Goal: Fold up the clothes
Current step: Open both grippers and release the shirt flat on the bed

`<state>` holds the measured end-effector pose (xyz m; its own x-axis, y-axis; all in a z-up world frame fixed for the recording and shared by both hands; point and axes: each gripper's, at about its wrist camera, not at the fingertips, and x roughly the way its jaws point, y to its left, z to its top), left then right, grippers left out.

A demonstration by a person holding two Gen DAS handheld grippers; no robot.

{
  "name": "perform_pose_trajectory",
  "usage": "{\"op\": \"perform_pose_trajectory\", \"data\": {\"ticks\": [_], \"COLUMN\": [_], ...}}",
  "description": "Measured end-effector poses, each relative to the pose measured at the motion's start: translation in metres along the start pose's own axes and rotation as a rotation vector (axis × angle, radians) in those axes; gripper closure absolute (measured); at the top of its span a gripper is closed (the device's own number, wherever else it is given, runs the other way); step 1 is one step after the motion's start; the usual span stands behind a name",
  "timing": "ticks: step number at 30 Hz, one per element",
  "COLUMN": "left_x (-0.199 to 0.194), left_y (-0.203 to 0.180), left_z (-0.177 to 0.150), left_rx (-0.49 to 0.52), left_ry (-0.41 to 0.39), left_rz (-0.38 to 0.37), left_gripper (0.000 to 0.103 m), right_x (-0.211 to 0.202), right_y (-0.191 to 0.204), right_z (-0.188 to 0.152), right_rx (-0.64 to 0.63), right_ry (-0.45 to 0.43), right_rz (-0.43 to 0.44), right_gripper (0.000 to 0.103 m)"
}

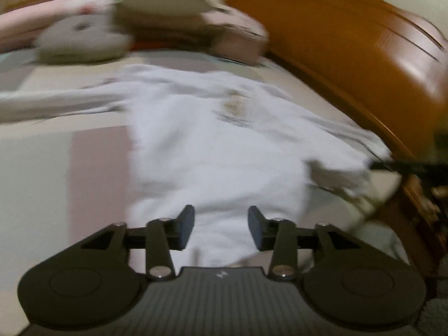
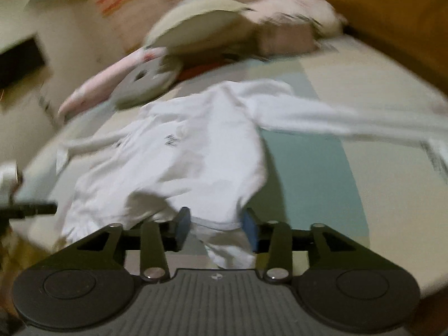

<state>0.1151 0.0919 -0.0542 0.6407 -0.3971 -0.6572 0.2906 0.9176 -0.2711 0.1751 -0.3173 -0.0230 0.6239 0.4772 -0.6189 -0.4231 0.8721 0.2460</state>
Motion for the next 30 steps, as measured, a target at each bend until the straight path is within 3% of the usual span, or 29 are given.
{"op": "perform_pose_trajectory", "data": {"ticks": [3,7,10,12,15,22,26,30], "left_x": [0.024,0.052,0.063,0.069,0.080,0.087,0.100,0.124], "left_y": [-0.021,-0.035,-0.049,-0.055,-0.055,-0.036,-0.028,-0.018], "left_z": [-0.001,-0.001,-0.001,-0.002,-0.002,0.022,0.037,0.044], "left_rx": [0.042,0.035,0.040,0.045,0.046,0.049,0.049,0.065], "left_ry": [0.036,0.081,0.104,0.128,0.146,0.076,0.053,0.067], "left_rz": [-0.062,-0.159,-0.253,-0.294,-0.256,-0.164,-0.138,-0.053], "left_gripper": [0.060,0.060,0.060,0.059,0.057,0.057,0.057,0.056], "right_x": [0.006,-0.006,-0.008,0.013,0.053,0.092,0.124,0.150], "right_y": [0.022,0.032,0.043,0.052,0.054,0.034,0.020,0.010], "right_z": [0.001,0.000,0.004,0.002,-0.001,0.025,0.038,0.045], "right_rx": [-0.091,-0.119,-0.060,-0.081,-0.103,-0.129,-0.099,-0.081], "right_ry": [0.015,-0.053,-0.058,0.008,0.105,0.114,0.143,0.162], "right_rz": [-0.158,-0.225,0.026,0.099,0.046,0.011,0.033,0.043], "right_gripper": [0.050,0.051,0.050,0.050,0.051,0.053,0.053,0.054]}}
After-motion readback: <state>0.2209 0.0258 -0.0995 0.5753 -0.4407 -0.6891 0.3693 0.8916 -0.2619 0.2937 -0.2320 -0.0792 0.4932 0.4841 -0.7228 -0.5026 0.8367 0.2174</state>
